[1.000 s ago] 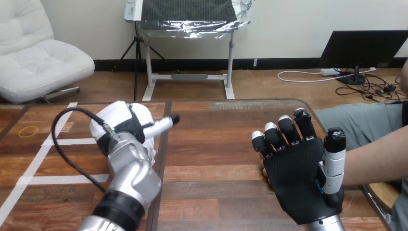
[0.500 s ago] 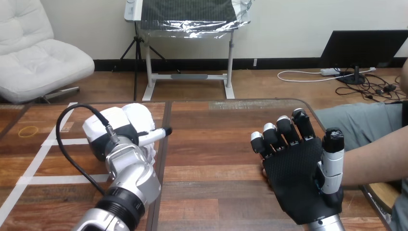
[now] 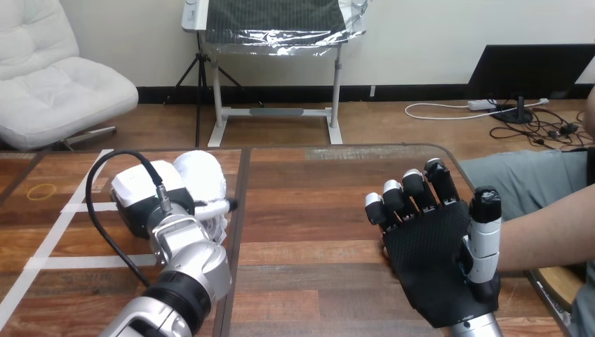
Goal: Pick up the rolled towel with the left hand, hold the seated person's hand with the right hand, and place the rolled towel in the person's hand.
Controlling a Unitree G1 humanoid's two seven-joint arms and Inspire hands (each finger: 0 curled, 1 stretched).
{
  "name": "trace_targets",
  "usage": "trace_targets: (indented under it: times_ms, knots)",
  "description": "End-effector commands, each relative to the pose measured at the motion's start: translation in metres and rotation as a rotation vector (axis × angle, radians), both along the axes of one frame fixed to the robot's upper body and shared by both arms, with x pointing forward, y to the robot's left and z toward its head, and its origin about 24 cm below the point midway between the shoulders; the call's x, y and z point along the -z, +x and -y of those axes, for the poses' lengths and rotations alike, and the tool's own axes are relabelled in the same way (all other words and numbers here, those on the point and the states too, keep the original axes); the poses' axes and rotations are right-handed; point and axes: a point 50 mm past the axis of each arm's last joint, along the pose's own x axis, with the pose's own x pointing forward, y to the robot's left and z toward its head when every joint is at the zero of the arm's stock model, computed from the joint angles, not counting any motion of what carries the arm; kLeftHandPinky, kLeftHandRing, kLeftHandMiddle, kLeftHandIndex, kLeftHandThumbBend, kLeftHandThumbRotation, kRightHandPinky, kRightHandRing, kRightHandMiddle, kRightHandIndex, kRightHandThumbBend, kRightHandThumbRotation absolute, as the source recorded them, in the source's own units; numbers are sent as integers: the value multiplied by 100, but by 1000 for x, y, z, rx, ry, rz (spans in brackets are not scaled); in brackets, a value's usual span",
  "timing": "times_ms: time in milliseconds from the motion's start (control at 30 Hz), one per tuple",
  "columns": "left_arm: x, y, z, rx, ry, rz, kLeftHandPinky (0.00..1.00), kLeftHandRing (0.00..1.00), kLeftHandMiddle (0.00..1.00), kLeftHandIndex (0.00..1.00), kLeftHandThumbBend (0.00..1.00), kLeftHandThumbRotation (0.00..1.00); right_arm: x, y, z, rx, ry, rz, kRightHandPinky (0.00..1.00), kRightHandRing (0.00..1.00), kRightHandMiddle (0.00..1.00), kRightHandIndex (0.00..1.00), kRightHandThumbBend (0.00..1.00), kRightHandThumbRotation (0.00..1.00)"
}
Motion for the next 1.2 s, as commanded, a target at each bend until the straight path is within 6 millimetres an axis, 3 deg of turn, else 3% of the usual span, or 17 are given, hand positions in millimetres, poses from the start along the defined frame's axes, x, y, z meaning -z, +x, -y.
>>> trace_targets:
  times_ms: [0, 600, 1167]
  knots:
    - [-30, 19, -3, 35, 104, 80, 87, 89, 94, 94, 96, 92, -14, 12, -5, 15, 56, 82, 30, 38, 43, 44, 93, 26]
    - [-26, 22, -12, 52, 147, 1, 79, 83, 90, 91, 94, 97, -14, 12, -6, 11, 59, 78, 31, 39, 43, 44, 92, 25]
    - [-23, 23, -14, 83, 161, -23, 64, 70, 80, 86, 89, 100, -13, 13, -4, 16, 60, 77, 31, 38, 43, 43, 91, 26]
